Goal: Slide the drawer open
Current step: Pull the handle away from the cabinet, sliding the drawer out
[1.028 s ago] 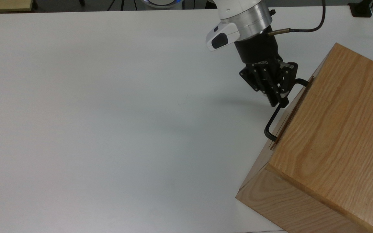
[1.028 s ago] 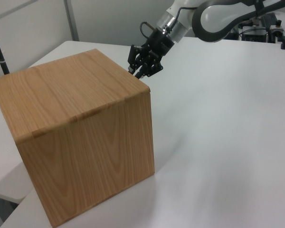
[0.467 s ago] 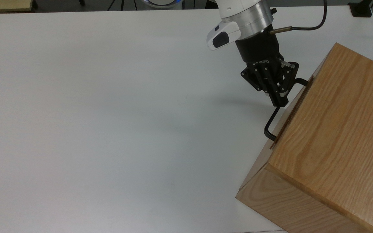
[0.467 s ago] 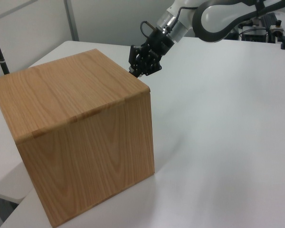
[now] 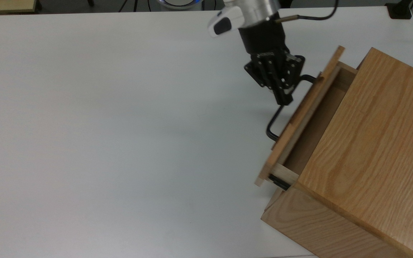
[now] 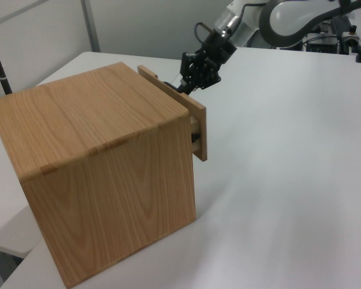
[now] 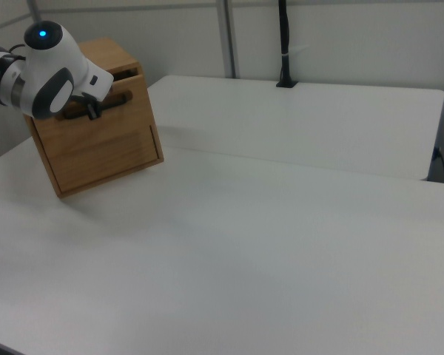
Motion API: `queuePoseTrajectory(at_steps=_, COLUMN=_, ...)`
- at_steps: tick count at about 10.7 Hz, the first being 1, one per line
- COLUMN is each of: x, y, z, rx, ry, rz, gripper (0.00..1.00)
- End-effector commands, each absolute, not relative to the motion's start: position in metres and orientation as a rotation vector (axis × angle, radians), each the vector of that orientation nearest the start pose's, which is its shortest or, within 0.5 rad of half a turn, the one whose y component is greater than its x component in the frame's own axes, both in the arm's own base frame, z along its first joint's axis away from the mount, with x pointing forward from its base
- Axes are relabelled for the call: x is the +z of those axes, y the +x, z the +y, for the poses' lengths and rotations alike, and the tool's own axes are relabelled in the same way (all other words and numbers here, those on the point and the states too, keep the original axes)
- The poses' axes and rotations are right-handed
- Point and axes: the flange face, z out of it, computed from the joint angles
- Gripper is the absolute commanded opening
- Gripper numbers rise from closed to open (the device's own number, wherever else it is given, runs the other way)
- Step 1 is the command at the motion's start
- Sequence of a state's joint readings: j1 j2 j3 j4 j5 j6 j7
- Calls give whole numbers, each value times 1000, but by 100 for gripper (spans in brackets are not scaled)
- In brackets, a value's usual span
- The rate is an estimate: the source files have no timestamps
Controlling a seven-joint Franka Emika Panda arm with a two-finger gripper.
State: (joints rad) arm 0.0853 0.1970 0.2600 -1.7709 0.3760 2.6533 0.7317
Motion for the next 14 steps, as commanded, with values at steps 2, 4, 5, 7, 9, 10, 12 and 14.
queuePoseTrajectory(at_steps=2, x=517, y=606, z=147, rx=-421, ry=-2426, rz=879, gripper=0)
queuePoseTrajectory(at_steps=4, x=529, y=601, z=122, rx=-375, ry=-2467, rz=880, gripper=0)
queuePoseTrajectory(at_steps=5, x=534, y=599, z=110, rx=-359, ry=-2483, rz=881, gripper=0)
queuePoseTrajectory(at_steps=7, x=551, y=596, z=84, rx=-336, ry=-2497, rz=896, gripper=0)
queuePoseTrajectory(at_steps=9, x=568, y=592, z=63, rx=-286, ry=-2514, rz=919, gripper=9)
queuePoseTrajectory(at_steps=10, x=576, y=591, z=48, rx=-259, ry=-2518, rz=937, gripper=22)
queuePoseTrajectory(at_steps=12, x=601, y=588, z=27, rx=-201, ry=-2535, rz=952, gripper=48)
queuePoseTrajectory(at_steps=14, x=619, y=579, z=-2, rx=-143, ry=-2578, rz=957, gripper=76)
